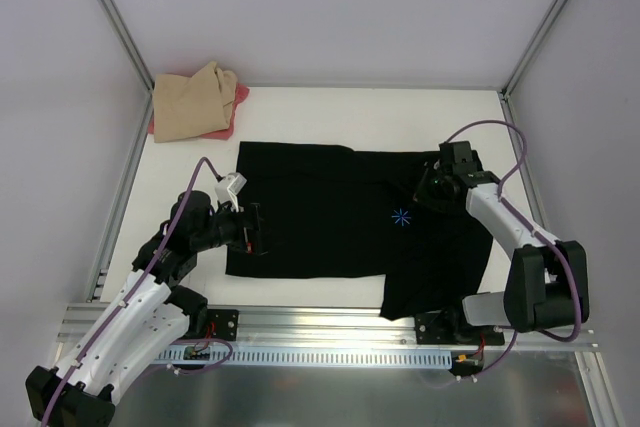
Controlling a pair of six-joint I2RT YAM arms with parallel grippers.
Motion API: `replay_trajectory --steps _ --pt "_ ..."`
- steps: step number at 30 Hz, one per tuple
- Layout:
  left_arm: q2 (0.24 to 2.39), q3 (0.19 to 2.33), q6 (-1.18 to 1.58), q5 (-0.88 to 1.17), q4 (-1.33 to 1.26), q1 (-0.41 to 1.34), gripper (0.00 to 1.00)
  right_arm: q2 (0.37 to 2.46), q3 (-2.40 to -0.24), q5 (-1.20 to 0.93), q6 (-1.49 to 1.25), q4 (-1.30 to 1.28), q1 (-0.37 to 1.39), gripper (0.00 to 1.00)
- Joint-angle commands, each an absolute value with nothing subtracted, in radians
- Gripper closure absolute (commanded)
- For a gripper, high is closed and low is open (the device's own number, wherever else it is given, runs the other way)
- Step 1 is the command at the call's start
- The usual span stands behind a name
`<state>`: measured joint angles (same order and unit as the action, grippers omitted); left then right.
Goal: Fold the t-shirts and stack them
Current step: Fold the flattened tshirt in 1/3 of the way
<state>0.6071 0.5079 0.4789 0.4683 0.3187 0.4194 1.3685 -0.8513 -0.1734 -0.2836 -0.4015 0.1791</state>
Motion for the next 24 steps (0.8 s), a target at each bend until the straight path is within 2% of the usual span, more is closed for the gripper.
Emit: replay_trajectory --steps 1,15,17,18,19,24 --pt "0.606 0.503 0.469 0.482 0.288 0.425 0.01 1.313 -0.879 -0.235 -0.281 -0.451 0.189 1.0" --pt "0.6 0.506 0.469 0.482 0.291 0.425 0.01 1.391 -0.831 -0.316 -0.345 -0.364 0.308 1.0" --pt "0.603 0.506 0.469 0.482 0.291 0.426 0.01 1.423 -0.842 -0.316 -0.351 -0.365 0.336 0.79" --pt "0.604 0.506 0.469 0.482 0.293 0.425 0.01 1.437 -0.847 -0.308 -0.351 -0.379 0.344 0.65" --pt "0.606 0.506 0.469 0.482 0.291 0.426 0.01 1.446 -0.859 -0.287 -0.351 -0.386 0.353 0.01" --pt "0.604 0.506 0.468 0.485 0.291 0.426 0.01 1.422 -0.894 -0.177 -0.312 -0.475 0.362 0.01"
